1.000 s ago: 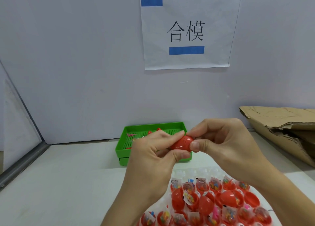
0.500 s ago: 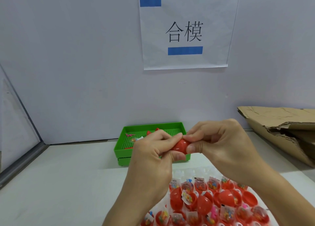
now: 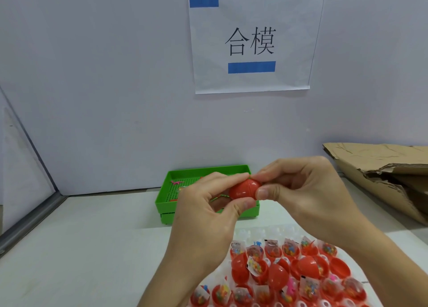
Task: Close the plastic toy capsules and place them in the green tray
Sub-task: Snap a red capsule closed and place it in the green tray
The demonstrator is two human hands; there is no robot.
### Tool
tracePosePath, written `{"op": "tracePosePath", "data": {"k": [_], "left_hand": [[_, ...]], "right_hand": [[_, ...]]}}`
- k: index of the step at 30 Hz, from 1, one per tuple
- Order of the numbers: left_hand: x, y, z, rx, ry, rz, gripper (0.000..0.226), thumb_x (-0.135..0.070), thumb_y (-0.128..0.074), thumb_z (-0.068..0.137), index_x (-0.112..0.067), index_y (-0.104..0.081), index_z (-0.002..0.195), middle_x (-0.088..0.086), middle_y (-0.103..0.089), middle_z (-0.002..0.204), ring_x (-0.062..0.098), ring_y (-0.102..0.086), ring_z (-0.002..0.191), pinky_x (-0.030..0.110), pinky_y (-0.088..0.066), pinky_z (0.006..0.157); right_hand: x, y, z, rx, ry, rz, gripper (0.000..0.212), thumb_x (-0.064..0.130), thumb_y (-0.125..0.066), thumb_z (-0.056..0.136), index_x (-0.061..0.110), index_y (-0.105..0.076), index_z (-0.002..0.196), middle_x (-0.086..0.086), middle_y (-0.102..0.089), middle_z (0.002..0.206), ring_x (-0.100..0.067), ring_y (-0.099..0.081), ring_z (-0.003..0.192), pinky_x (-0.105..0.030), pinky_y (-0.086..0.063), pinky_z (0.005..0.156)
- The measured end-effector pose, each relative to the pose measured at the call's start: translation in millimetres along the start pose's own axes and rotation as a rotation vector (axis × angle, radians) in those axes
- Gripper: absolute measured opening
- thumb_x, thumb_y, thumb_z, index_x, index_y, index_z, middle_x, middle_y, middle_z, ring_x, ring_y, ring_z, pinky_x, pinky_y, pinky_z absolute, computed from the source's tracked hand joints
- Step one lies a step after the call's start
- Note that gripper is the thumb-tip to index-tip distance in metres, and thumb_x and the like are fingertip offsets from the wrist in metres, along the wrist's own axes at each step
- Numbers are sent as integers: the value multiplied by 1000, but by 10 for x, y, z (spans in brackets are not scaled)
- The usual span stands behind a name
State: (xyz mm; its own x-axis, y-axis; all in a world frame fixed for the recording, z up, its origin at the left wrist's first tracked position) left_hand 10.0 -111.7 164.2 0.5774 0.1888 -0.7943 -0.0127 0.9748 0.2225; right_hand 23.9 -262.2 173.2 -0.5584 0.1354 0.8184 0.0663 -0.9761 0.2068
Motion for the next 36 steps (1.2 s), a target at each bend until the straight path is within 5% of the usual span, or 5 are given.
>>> {"op": "tracePosePath", "data": {"k": [5, 11, 20, 27, 36], "left_hand": [[32, 8, 5, -36, 22, -8, 45, 14, -76, 70, -23, -77, 95, -7, -72, 85, 3, -70, 78, 10, -54, 71], [30, 5, -28, -81, -65, 185, 44, 11, -78, 72, -24, -78, 98, -10, -70, 78, 10, -66, 78, 27, -56, 74], [-67, 30, -46, -139, -226, 379, 42, 23, -70, 71, -9, -79, 98, -4, -70, 80, -5, -63, 82, 0, -46, 66], [32, 117, -3, -111, -72, 187, 31, -13, -72, 76, -37, -72, 96, -19, -72, 90, 4, -70, 88, 14, -55, 76], [112, 65, -3, -72, -18, 95, 25, -24, -69, 77, -33, -69, 100, -17, -72, 96, 6, -70, 95, 19, -56, 81]], "right_hand": [[-35, -40, 2, 11, 18, -41, 37, -11, -77, 74, 26, -78, 78, 1, -78, 78, -16, -76, 76, -27, -60, 75], [-48, -66, 6, 12, 75, -62, 39, -19, -75, 72, 20, -77, 71, -2, -75, 74, -14, -74, 69, -21, -57, 67], [-42, -114, 5, -65, 128, -119, 30, -11, -79, 73, 18, -81, 79, 6, -73, 75, -13, -71, 71, -25, -57, 65], [6, -159, -7, -34, 91, -151, 31, -3, -71, 86, 25, -78, 99, 12, -77, 88, -6, -72, 84, -23, -57, 75], [-160, -58, 11, -20, -114, 62, 18, 9, -74, 85, 24, -77, 95, 2, -78, 89, -13, -74, 81, -22, -57, 75]]}}
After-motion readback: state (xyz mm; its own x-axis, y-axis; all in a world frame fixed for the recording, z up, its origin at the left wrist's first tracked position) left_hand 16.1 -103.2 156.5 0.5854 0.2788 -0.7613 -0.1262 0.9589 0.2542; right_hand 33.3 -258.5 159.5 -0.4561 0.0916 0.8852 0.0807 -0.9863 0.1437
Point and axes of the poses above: each hand's wrist, its own z-axis towards the middle knuckle, its own y-axis out of the back of the hand, x = y × z, the point moved 7 cm from there along z, towards the middle knuckle
